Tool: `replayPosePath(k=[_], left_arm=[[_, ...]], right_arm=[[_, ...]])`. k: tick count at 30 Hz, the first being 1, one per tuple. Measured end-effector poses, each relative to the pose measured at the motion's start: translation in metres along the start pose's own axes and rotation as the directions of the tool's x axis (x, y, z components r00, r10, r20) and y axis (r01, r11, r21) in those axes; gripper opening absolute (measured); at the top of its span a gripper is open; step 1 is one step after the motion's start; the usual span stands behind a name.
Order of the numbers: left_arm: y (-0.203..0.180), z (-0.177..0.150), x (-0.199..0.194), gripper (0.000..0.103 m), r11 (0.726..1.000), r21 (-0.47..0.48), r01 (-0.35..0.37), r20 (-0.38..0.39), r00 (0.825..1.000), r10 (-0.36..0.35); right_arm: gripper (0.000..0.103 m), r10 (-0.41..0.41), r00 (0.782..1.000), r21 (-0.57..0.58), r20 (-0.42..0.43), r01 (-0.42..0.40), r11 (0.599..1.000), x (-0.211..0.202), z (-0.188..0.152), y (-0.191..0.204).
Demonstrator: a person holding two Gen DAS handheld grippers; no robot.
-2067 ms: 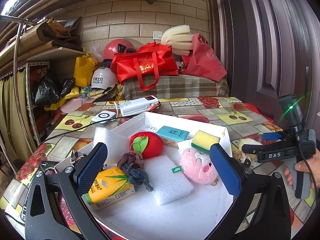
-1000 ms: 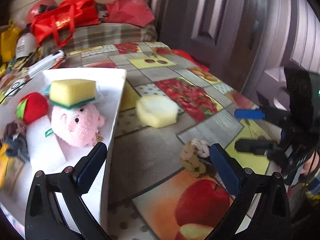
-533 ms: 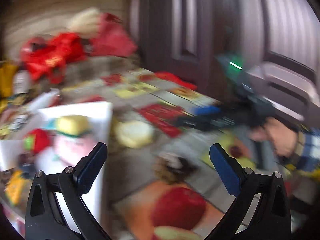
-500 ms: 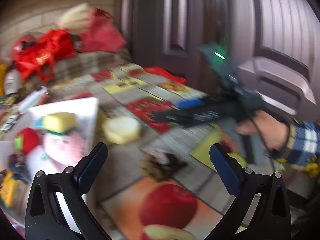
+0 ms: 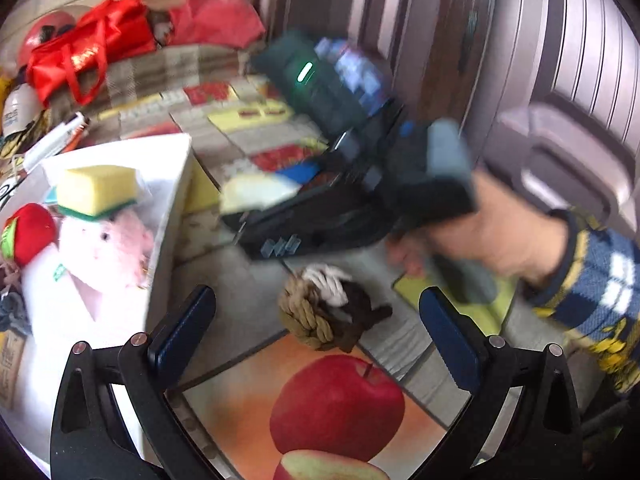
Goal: Organize soft objects
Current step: 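Grasp the cream round sponge with the right tool while the left tool grasps the braided rope knot, then carry the rope knot and cream sponge with both tools over the box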
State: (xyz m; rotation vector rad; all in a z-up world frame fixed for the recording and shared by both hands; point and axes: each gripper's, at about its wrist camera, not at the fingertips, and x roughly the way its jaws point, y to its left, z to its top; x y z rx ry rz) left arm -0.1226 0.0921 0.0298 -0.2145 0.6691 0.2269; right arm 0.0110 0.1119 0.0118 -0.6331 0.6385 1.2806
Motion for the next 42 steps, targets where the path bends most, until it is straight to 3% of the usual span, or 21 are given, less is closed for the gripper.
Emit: replayPosePath(k=[7, 9, 11, 14, 20, 29, 32, 37, 42], left_arm=[[-0.015, 0.005, 0.041, 0.101, 0.993, 0.102, -0.065, -0.128, 0.989, 0.078], [-0.02, 0.005, 0.049, 0.084, 0.984, 0.151, -0.093, -0.153, 0.981, 0.117], [-0.025, 0.002, 0.054, 0.072, 0.978, 0.195, -0.075, -0.174, 0.979, 0.11], [-0.028, 0.0, 0.05, 0.055, 0.972, 0.22, -0.08, -0.152, 0.982, 0.115], [-0.04, -0.004, 0.047, 0.044, 0.95, 0.284, -0.131, -0.103, 0.981, 0.166], [-0.048, -0.003, 0.026, 0.043, 0.935, 0.311, -0.171, 0.014, 0.984, 0.175], [-0.047, -0.002, 0.018, 0.043, 0.94, 0.295, -0.173, 0.052, 0.985, 0.165], [-0.038, -0.003, -0.008, 0.043, 0.954, 0.228, -0.193, 0.179, 0.972, 0.153], [-0.019, -0.003, -0.026, 0.043, 0.973, 0.125, -0.193, 0.244, 0.957, 0.158]], right_arm=[[0.062, -0.07, 0.997, 0.218, 0.015, 0.065, 0.974, -0.042, -0.045, -0.058], [0.062, -0.064, 0.997, 0.262, 0.032, 0.053, 0.964, -0.051, -0.053, -0.064], [0.062, -0.064, 0.997, 0.285, 0.046, 0.048, 0.957, -0.055, -0.056, -0.066], [0.061, -0.074, 0.995, 0.288, 0.062, 0.053, 0.956, -0.058, -0.055, -0.065], [0.061, -0.13, 0.984, 0.266, 0.122, 0.094, 0.959, -0.066, -0.051, -0.06], [0.061, -0.175, 0.96, 0.324, 0.218, 0.098, 0.941, -0.088, -0.059, -0.06], [0.061, -0.211, 0.942, 0.341, 0.262, 0.114, 0.933, -0.098, -0.063, -0.054], [0.062, -0.257, 0.905, 0.38, 0.34, 0.118, 0.918, -0.116, -0.071, -0.04], [0.062, -0.27, 0.889, 0.423, 0.37, 0.097, 0.901, -0.127, -0.075, -0.027]])
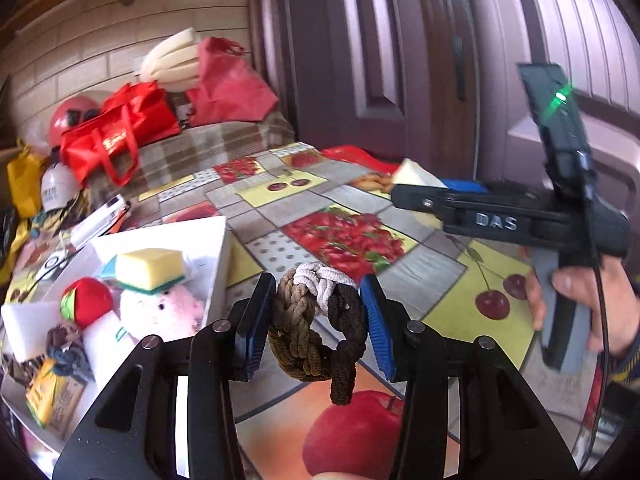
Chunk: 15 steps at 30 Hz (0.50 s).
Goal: Organize soft objects
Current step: 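Carry the rope knot and cream sponge with both tools over the box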
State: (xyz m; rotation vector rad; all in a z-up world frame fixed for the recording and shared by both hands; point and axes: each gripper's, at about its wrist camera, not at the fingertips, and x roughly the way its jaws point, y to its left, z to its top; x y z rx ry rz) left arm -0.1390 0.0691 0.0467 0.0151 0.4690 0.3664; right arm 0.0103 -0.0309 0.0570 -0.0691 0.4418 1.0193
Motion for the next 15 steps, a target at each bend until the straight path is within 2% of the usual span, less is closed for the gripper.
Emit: replayPosePath(k=[5, 15], left_arm=[[0.008, -0.002, -0.011, 0.043, 1.0, -0.018, -0.025, 0.031, 0.999, 0.025], [0.029, -0.009, -0.025, 0.044, 0.996, -0.061, -0.061, 0.051, 0.997, 0.064]], right_arm=[[0.062, 0.024, 1.0, 0.027, 0.018, -0.025, 0.999, -0.005, -0.003, 0.016], [0.062, 0.031, 0.998, -0.083, 0.058, -0.026, 0.996, -0.015, -0.009, 0.056]])
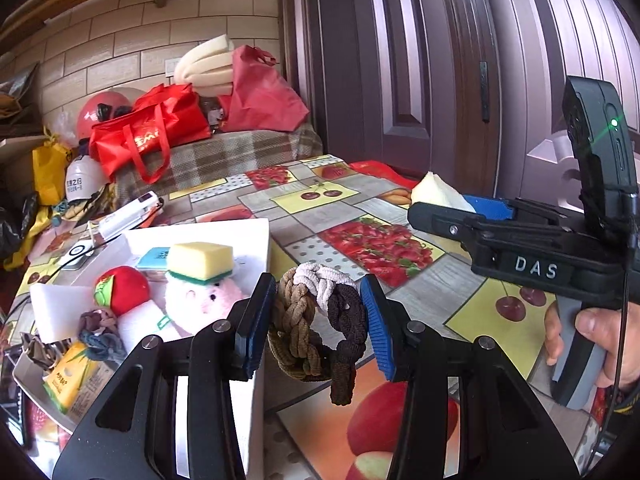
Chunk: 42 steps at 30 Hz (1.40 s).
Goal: Organize soft objects
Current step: 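Carry the rope knot and cream sponge with both tools over the box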
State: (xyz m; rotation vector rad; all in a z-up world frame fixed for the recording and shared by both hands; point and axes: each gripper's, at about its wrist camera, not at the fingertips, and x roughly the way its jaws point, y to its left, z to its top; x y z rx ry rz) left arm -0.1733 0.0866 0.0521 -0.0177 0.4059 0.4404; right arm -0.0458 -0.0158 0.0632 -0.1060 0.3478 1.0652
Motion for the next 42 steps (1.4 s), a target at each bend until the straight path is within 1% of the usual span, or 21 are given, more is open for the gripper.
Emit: replayPosePath(k=[7, 12, 16, 24, 34, 40, 42], left_arm=[[0.006, -0.002, -0.007, 0.044, 0.999, -0.01, -0.035, 0.023, 0.999, 0.035], [0.015, -0.004, -0.009, 0.044, 0.998, -0.03, -0.058, 0.024, 0.998, 0.058], [0.021, -0.005, -0.011, 0.044, 0.996, -0.021, -0.083, 0.028, 0.996, 0.084], [0.045, -0.008, -0.014, 0.044, 0.99, -0.053, -0.129, 0.029, 0.991, 0.13], [0.08, -0.013, -0.018, 0.044, 0.974, -0.093, -0.208, 0.036, 0.977, 0.212], [0.108, -0.015, -0.019, 0.044, 0.957, -0.145, -0.253, 0.032, 0.965, 0.26], [0.117, -0.016, -0.02, 0.044, 0.95, -0.165, -0.264, 0.029, 0.962, 0.272]], right_arm=[[0.062, 0.008, 1.0, -0.029, -0.008, -0.009, 1.0, 0.003, -0.001, 0.011], [0.062, 0.016, 1.0, -0.038, -0.023, -0.017, 0.999, 0.008, -0.002, 0.018], [0.062, 0.027, 0.999, -0.045, -0.038, -0.028, 0.999, 0.014, -0.002, 0.026], [0.062, 0.052, 0.997, -0.057, -0.055, -0.055, 0.997, 0.03, -0.002, 0.046], [0.062, 0.08, 0.996, -0.119, -0.045, -0.085, 0.989, 0.043, 0.0, 0.075], [0.062, 0.092, 0.994, -0.136, -0.054, -0.099, 0.986, 0.054, 0.002, 0.091], [0.062, 0.108, 0.992, -0.152, -0.058, -0.115, 0.982, 0.058, 0.003, 0.098]])
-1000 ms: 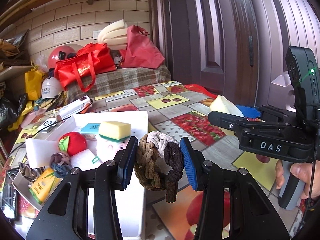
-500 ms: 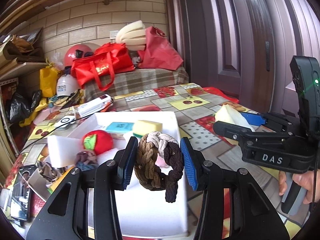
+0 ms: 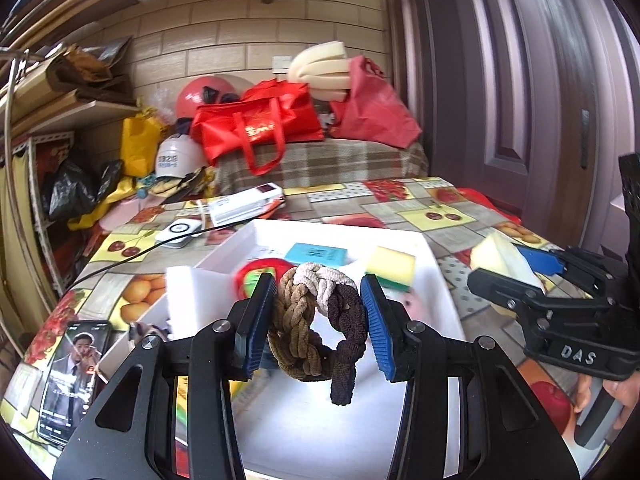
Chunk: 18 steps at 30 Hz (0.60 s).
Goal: Organize soft objects
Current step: 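Carry the rope knot and cream sponge with both tools over the box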
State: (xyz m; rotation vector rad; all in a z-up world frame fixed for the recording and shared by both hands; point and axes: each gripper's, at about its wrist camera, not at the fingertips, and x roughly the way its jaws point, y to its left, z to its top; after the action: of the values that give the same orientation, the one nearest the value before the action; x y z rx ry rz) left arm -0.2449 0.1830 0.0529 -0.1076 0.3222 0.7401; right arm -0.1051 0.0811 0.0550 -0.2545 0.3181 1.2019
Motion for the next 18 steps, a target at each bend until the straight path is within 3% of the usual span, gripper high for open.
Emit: replayPosePath(k=[5, 9, 14, 18], left_arm=[[0.02, 0.0, 0.007, 0.044, 0.998, -0.047, -0.03, -0.019, 0.999, 0.029], [0.033, 0.001, 0.019, 0.044, 0.995, -0.099, -0.024, -0.077, 0.997, 0.017], [0.029, 0.004, 0.027, 0.044, 0.997, -0.053, -0.05, -0.079, 0.996, 0.046], [0.032, 0.005, 0.036, 0.044, 0.997, -0.032, -0.07, -0.094, 0.993, 0.067]], right_arm=[[0.062, 0.044, 0.999, -0.056, -0.006, -0.044, 0.997, 0.008, 0.002, 0.017], [0.062, 0.093, 0.994, -0.107, -0.064, -0.1, 0.989, 0.024, 0.004, 0.031], [0.062, 0.124, 0.979, -0.141, -0.159, -0.147, 0.979, 0.047, 0.005, 0.042], [0.062, 0.108, 0.979, -0.158, -0.176, -0.136, 0.978, 0.06, 0.008, 0.047]])
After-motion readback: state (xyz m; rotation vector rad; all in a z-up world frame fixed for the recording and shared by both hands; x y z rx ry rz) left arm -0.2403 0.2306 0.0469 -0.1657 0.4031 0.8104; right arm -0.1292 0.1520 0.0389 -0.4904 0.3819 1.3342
